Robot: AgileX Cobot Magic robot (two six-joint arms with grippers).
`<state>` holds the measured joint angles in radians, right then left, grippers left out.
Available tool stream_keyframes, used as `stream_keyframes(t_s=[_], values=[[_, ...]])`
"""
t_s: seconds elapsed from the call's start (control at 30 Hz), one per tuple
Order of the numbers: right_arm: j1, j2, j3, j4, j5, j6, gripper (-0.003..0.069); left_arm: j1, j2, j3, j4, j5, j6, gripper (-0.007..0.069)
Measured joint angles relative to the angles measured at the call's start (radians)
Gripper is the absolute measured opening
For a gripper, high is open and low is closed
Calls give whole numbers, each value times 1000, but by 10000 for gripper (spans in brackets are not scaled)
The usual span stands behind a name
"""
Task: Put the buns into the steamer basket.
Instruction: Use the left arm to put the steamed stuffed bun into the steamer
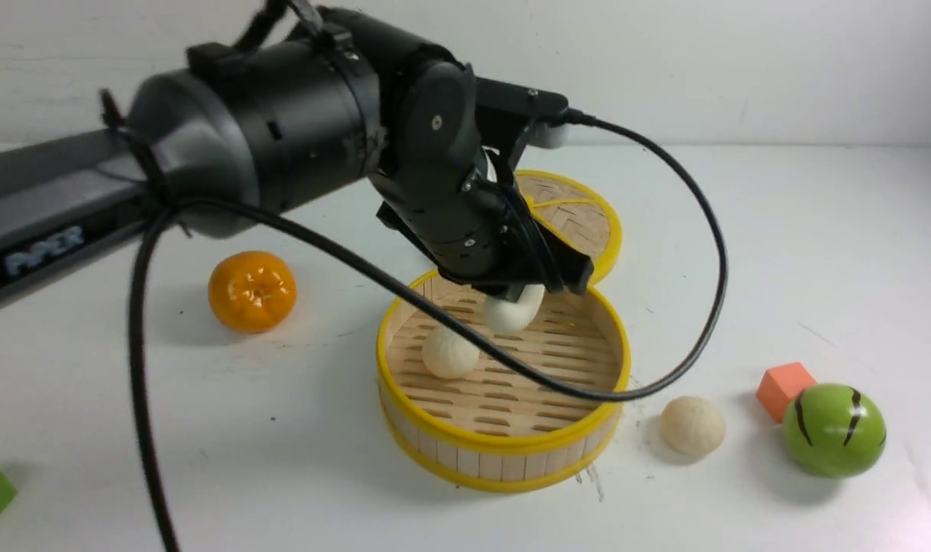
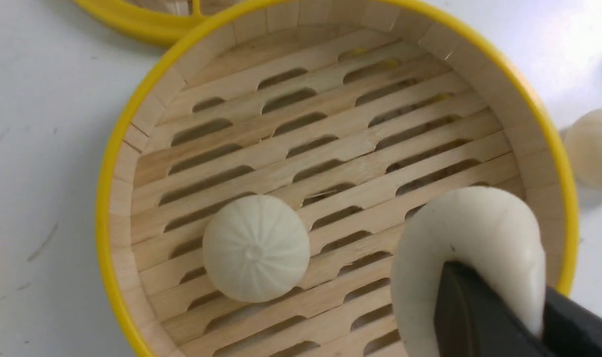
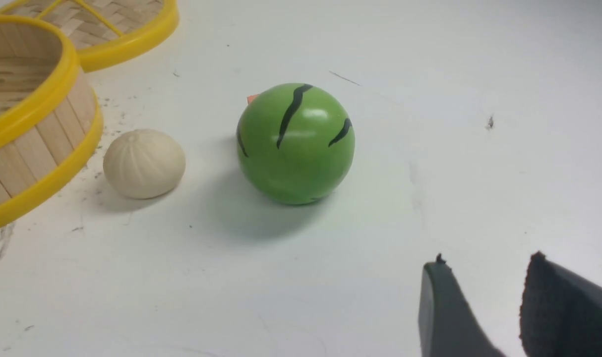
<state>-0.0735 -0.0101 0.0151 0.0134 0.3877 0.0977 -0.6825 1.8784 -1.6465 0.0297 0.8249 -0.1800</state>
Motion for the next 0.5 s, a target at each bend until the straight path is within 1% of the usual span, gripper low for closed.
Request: stream_keyframes(t_s=[0.07,0.17,0.27,0.4,0.43,0.47,0.5], values=[[0,0,0,0,0,0,239,0,32,0,0,0,0,15],[0,0,0,0,0,0,239,0,110,0,0,11,0,88],[0,0,0,0,0,0,239,0,147,0,-1,19,0,216],[0,0,0,0,0,0,239,0,158,-1,-4,23,0,422],[0,0,0,0,0,0,239,0,157,-4,-4,24,0,442],[0,0,0,0,0,0,239,0,154,-16,-5,37,-1,497],[0,0,0,2,0,0,239,0,153,-24,-5,47,-1,521]])
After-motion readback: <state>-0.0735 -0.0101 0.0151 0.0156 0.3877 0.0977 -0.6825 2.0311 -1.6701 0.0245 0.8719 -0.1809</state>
